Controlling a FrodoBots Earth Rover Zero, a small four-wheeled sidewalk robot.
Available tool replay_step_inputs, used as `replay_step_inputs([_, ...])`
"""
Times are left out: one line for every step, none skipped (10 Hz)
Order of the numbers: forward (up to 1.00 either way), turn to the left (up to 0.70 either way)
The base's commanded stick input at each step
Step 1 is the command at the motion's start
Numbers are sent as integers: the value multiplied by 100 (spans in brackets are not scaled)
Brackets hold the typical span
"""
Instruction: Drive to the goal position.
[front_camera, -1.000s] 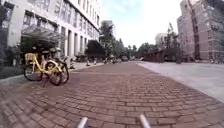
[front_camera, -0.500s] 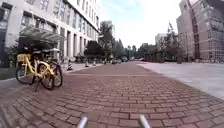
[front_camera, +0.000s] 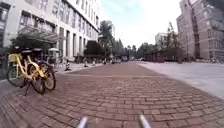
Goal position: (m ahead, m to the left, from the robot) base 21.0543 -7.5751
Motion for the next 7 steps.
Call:
replay_step_inputs([70, 0])
replay_step_inputs([70, 0])
replay_step_inputs([70, 0])
replay_step_inputs([70, 0])
replay_step_inputs([70, 0])
replay_step_inputs([70, 0])
replay_step_inputs([70, 0])
